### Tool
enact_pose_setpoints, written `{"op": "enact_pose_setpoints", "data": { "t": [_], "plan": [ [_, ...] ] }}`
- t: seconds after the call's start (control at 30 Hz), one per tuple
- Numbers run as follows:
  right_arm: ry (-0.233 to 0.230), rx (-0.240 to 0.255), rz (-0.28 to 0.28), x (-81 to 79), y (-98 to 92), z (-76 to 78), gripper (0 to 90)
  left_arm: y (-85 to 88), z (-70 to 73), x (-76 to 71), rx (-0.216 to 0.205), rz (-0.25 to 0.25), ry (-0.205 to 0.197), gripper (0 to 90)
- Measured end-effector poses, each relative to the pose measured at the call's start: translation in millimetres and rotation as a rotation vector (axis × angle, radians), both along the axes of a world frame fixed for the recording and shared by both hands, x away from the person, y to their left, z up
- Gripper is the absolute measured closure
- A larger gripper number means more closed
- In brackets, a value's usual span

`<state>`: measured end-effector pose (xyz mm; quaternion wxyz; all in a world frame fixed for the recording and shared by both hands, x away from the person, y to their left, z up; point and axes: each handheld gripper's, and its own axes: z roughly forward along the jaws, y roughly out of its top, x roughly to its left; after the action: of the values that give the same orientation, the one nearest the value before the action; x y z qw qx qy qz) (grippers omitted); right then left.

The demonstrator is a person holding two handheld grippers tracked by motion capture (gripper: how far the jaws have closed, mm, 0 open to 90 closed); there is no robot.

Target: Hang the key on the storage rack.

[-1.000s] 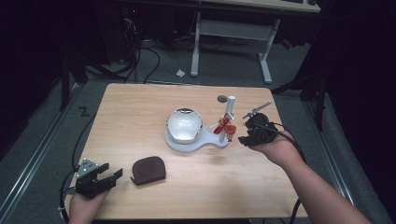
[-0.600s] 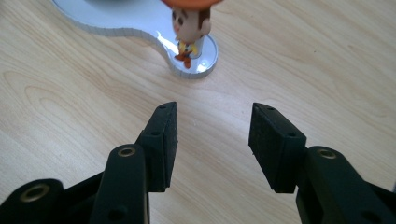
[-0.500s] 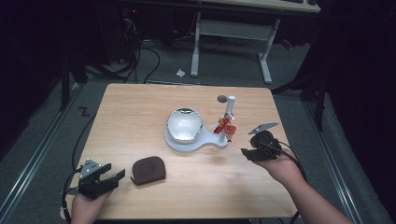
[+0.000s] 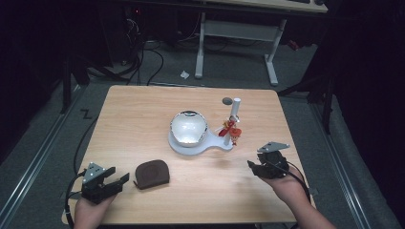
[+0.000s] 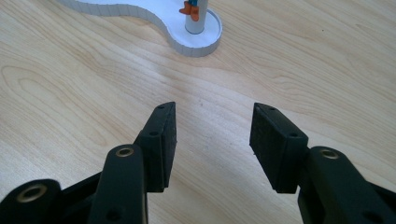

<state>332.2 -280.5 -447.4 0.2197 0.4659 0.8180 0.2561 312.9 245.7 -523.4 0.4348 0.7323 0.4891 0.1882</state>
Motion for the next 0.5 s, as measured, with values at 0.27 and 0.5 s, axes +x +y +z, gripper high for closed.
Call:
{"op": "enact_pose_setpoints", "data": {
  "t": [0.27,0.5],
  "plan": [
    [-0.079,0.034,-0.007,-12.4,-2.2,-20.9,51.1,-1.3,1.2,-0.1,-0.006,-0.008,-0.006,35.0],
    [-0.116,0.089,-0.036,-20.8,-4.4,-42.0,51.2,-4.3,2.5,1.8,-0.019,-0.014,-0.003,35.4]
  ]
}}
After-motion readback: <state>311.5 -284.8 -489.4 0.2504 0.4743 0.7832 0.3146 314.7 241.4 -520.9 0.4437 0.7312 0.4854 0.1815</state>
